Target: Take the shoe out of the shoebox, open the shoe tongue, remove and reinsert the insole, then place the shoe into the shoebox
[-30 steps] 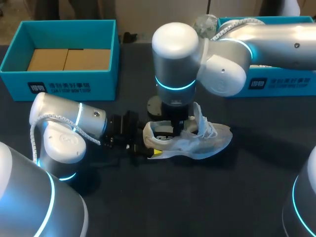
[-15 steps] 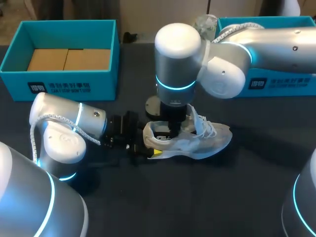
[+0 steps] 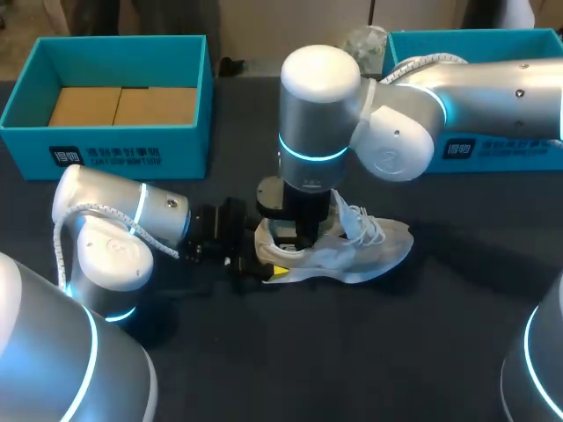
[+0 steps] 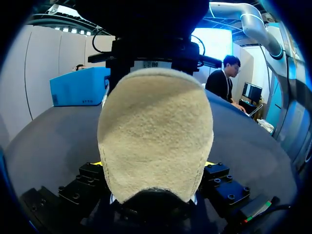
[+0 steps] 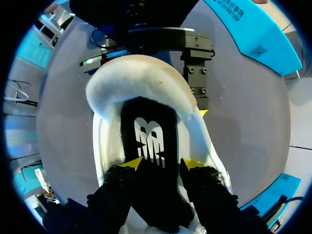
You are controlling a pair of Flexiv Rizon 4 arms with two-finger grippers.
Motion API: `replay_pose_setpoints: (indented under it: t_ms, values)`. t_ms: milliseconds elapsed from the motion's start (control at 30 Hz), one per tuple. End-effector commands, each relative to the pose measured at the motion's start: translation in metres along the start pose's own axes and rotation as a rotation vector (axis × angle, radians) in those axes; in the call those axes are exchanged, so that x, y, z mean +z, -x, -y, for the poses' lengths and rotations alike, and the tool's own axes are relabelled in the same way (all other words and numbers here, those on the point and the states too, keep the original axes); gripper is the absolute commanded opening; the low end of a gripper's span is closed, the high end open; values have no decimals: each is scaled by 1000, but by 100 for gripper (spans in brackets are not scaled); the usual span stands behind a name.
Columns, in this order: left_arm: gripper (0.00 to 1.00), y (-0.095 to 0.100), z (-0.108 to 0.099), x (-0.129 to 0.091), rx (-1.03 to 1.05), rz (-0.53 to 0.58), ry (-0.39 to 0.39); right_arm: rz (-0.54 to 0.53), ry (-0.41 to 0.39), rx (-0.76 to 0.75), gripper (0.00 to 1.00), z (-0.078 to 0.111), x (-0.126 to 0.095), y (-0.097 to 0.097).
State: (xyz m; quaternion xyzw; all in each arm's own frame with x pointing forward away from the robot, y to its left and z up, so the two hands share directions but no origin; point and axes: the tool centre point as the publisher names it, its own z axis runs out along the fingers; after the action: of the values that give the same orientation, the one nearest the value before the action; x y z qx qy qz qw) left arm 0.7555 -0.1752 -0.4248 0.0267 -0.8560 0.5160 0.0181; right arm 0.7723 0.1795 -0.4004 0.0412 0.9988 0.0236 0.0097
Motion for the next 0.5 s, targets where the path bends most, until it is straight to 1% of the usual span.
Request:
replay_pose_setpoints:
  t_ms: [33, 67, 200, 233, 500]
  values:
    - [0, -2, -2, 3, 1, -2, 2, -4, 2, 18, 40, -6, 16, -1]
    - [0, -2, -2, 3, 1, -2, 2, -6, 2, 28, 35, -7, 18, -2]
    - [0, -2, -2, 3, 1, -2, 2, -9, -9, 45, 5, -7, 22, -6]
    - [0, -2, -2, 3, 1, -2, 2, -10, -13, 48, 0, -7, 23, -7]
    - [0, -2, -2, 3, 1, -2, 2, -47, -29, 42, 0, -1, 20, -11]
